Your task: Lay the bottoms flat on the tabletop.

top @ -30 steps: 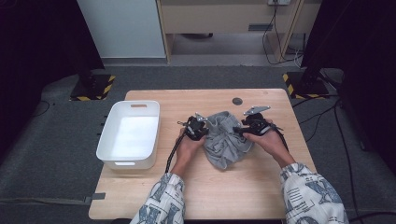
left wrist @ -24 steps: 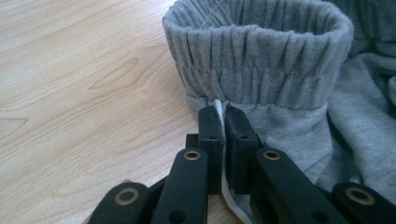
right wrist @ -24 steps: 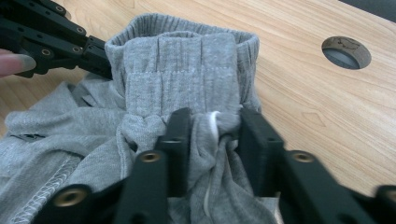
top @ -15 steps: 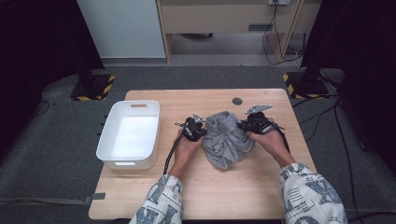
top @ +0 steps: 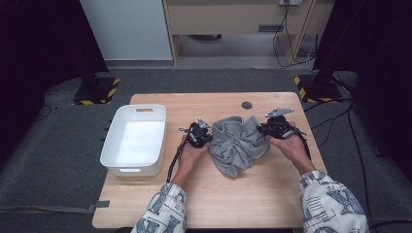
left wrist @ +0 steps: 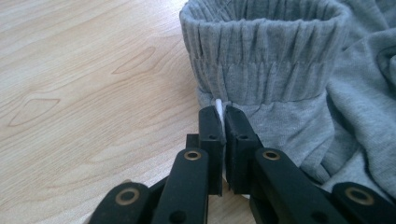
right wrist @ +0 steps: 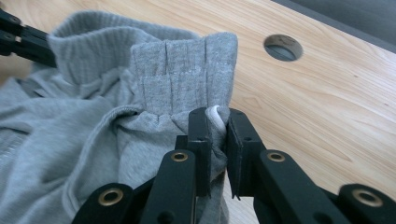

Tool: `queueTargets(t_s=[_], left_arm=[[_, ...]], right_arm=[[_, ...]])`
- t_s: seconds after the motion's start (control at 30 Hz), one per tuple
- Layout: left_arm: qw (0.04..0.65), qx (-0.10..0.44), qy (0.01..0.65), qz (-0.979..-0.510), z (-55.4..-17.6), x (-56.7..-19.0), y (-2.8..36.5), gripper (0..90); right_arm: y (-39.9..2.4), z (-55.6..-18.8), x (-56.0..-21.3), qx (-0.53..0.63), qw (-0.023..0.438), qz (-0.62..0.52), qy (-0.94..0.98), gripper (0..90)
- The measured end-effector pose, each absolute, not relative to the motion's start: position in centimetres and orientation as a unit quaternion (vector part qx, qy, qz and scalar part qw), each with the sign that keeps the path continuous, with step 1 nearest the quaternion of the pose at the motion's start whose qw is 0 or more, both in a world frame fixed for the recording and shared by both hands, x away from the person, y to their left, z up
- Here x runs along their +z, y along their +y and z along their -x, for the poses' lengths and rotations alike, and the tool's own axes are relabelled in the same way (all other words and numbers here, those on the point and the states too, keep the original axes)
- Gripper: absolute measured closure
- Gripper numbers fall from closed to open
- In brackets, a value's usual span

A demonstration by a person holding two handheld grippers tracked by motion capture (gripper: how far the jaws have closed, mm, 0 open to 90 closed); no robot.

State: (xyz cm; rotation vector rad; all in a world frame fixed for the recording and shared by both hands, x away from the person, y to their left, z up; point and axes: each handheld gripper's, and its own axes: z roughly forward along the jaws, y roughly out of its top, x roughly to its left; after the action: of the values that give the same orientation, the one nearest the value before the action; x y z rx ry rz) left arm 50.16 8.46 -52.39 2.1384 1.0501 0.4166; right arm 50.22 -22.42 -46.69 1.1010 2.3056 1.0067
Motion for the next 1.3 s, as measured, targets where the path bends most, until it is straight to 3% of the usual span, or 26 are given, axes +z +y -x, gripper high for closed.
queueTargets(t_s=[0.13,0.27,0.37,0.67,1.3], left_arm=[[0.358,0.162,0.403,-0.826,-50.2,-52.5,8.5,81.7],[0.365,0.165,0.407,-0.821,-50.4,-52.7,8.4,66.1],[0.366,0.164,0.413,-0.818,-50.6,-52.9,8.5,64.0],[0.362,0.151,0.413,-0.822,-50.8,-52.8,8.1,85.1],[0.408,0.191,0.394,-0.801,-49.6,-47.9,8.8,86.8]], right_arm=[[-23.0,-50.2,-46.9,0.362,0.192,-0.398,0.821,81.5],[-22.9,-50.2,-46.9,0.366,0.19,-0.397,0.82,81.4],[-22.8,-50.2,-46.8,0.369,0.188,-0.396,0.82,81.4],[-23.0,-50.0,-46.0,0.384,0.192,-0.395,0.812,81.4],[-26.4,-48.6,-43.5,0.427,0.21,-0.413,0.777,81.7]])
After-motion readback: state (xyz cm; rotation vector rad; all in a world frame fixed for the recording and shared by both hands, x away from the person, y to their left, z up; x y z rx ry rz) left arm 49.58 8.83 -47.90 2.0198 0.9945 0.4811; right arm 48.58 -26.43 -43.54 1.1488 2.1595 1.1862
